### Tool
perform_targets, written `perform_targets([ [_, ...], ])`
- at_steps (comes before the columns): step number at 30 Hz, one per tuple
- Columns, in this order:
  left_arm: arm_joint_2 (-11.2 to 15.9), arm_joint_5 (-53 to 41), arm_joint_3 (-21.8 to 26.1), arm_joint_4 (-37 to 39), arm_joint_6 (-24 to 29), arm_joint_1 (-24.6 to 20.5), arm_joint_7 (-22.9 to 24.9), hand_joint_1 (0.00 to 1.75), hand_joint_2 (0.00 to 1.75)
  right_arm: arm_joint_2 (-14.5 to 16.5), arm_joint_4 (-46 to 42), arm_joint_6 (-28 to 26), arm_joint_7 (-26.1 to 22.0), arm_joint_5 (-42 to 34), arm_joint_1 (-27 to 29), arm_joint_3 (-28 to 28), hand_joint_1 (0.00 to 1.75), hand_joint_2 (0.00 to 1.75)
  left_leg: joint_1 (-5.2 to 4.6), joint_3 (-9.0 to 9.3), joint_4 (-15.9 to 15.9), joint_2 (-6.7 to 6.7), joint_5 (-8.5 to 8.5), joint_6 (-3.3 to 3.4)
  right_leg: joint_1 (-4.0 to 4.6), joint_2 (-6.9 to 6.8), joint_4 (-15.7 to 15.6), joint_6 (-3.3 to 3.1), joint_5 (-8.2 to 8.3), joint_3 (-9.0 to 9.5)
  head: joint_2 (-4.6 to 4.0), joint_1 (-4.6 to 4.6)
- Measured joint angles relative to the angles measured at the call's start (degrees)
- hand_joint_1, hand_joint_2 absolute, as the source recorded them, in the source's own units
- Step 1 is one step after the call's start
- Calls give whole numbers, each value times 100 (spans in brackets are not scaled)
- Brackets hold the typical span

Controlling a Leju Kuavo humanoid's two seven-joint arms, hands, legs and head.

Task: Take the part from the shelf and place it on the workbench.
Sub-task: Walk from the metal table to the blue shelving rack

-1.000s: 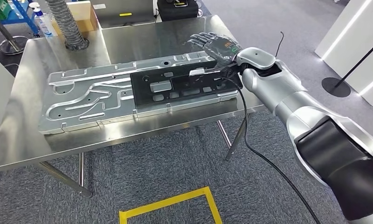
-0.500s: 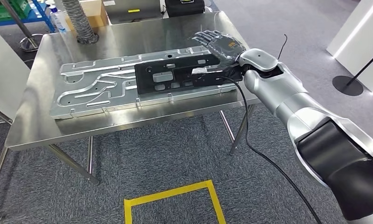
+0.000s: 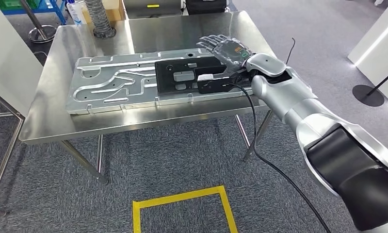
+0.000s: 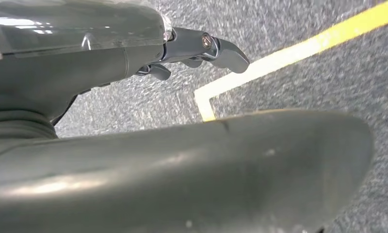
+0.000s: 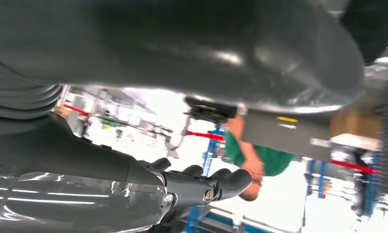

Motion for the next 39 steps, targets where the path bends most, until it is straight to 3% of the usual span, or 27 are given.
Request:
perform_targets([
  [1, 1, 0, 0, 0, 0, 1, -2, 0, 0, 32, 15, -1, -2, 8, 24, -1, 0, 0, -4, -6, 1, 2, 3, 5, -7, 8, 362, 12, -113, -187, 0, 0],
  [2, 2, 0, 0, 0, 0, 5, -3, 0, 0, 59, 31, -1, -3, 14, 49, -2, 0, 0, -6, -9, 4, 2, 4, 7, -15, 11, 547, 20, -118, -294, 0, 0],
  [3, 3, 0, 0, 0, 0, 8, -4, 0, 0, 84, 44, -1, -3, 19, 66, -4, 0, 0, -7, -10, 10, 0, 5, 7, -23, 12, 507, 23, -13, -293, 0, 0],
  [5, 3, -1, 0, 0, -2, 8, -5, 0, 0, 118, 58, -2, -3, 22, 64, -13, 0, 0, -6, -12, 39, -9, -5, -9, -37, 13, -197, 14, 416, 16, 0, 0],
  [7, 4, 4, 0, 0, -13, 4, -2, 0, 0, 150, 65, -7, -3, 25, 41, -31, 0, 0, -24, -36, 87, -19, -15, -59, -20, 23, -879, -14, 679, 320, 0, -1],
  [8, 5, 9, 1, 0, -22, 4, 6, 0, 0, 163, 69, -9, -3, 28, 36, -42, 0, 0, -30, -51, 101, -21, -13, -89, -5, 31, -1021, -35, 710, 372, 0, -1],
  [11, 8, 20, 4, 0, -74, 8, 48, 0, 0, 175, 84, -16, -3, 39, 41, -67, 0, 0, -27, -87, 116, -23, -6, -181, 2, 36, -1059, -133, 753, 349, -1, -2],
  [13, 9, 34, 5, 0, -105, 10, 67, 0, 0, 143, 85, -28, -3, 50, 37, -75, 0, 0, -18, -191, 371, -23, -241, -229, -15, 14, -1094, -214, 813, 331, 0, -2],
  [16, 10, 71, 11, 0, -134, 15, 81, 0, 0, 25, 80, -42, -5, 79, 52, -76, 0, 0, -5, -571, 1441, -21, -873, -263, 12, -22, -1099, -270, 878, 252, 0, -2],
  [17, 10, 78, 15, 0, -140, 15, 82, 0, 0, -16, 78, -42, -5, 92, 65, -76, 0, 0, -2, -643, 1695, -21, -966, -267, 24, -32, -1094, -274, 901, 218, 0, -2],
  [18, 10, 82, 19, 0, -143, 16, 82, 0, 0, -56, 78, -42, -5, 107, 75, -76, 0, 0, 0, -617, 1742, -21, -955, -265, 33, -39, -1086, -271, 923, 183, 0, -2],
  [19, 10, 84, 22, 0, -144, 15, 81, 0, 0, -89, 76, -43, -5, 120, 82, -76, 0, 0, 1, -482, 1564, -21, -850, -256, 38, -42, -1074, -262, 945, 149, 0, -2],
  [21, 11, 87, 27, 0, -144, 7, 81, 0, 0, -133, 60, -44, -5, 137, 78, -77, 0, 0, -5, -17, 797, -22, -567, -217, 48, -46, -1042, -230, 984, 86, 0, -2],
  [23, 11, 93, 30, 0, -144, -2, 79, 0, 0, -156, 40, -44, -2, 141, 71, -85, 0, 0, -28, 273, 252, -27, -430, -168, 56, -47, -1021, -172, 1035, 35, 0, -1],
  [26, 11, 98, 36, 0, -141, 21, 67, 0, 0, -162, 40, -43, 8, 139, 107, -117, 0, 0, -52, 263, 129, -28, -324, -72, 32, -49, -1043, -66, 1127, -13, -1, -1],
  [27, 11, 96, 37, 0, -140, 25, 63, 0, 0, -156, 43, -50, 10, 137, 122, -133, 0, 0, -48, 242, 92, -22, -258, -37, 24, -37, -1010, -33, 1074, -44, -1, 0],
  [29, 9, 87, 37, 0, -142, 15, 60, 0, 0, -127, 57, -83, 16, 136, 143, -174, 0, 0, -31, 151, 26, 2, -121, 29, 9, -2, -631, 21, 682, -200, -1, 1],
  [31, 11, 76, 37, 0, -148, 7, 61, 0, 0, -75, 84, -124, 25, 134, 190, -228, 0, 0, -39, 12, 21, 14, -15, 55, 1, 13, 94, 60, 164, -407, -1, 0],
  [32, 13, 74, 37, 0, -152, 9, 62, 0, 0, -48, 100, -140, 28, 133, 230, -259, 0, 0, -41, -62, 26, 18, 37, 49, -5, 14, 393, 74, 41, -456, 0, 0],
  [33, 15, 73, 37, 0, -156, 13, 63, 0, 0, -22, 115, -153, 29, 132, 272, -291, 0, 0, -41, -136, 32, 24, 89, 42, -13, 14, 532, 83, 42, -428, 0, 0],
  [34, 16, 73, 37, 0, -159, 15, 64, 0, 0, 1, 126, -164, 30, 128, 305, -326, 0, 0, -40, -212, 41, 29, 140, 30, -21, 14, 478, 88, 146, -310, 0, 0],
  [36, 17, 87, 38, 0, -161, 19, 62, 0, 0, 41, 138, -183, 32, 108, 332, -421, 0, 0, -37, -354, 71, 35, 234, -11, -38, 17, -169, 92, 371, 191, 0, 0],
  [38, 19, 113, 42, 0, -155, 27, 52, 0, 0, 72, 144, -197, 41, 40, 345, -541, 0, 0, -43, -437, 93, 40, 319, -72, -17, 39, -882, 39, 371, 645, 0, -1],
  [39, 21, 125, 48, 0, -147, 35, 45, 0, 0, 80, 154, -199, 50, -15, 362, -611, 0, 0, -43, -451, 92, 42, 361, -103, -4, 53, -1050, 0, 327, 729, 0, -1],
])
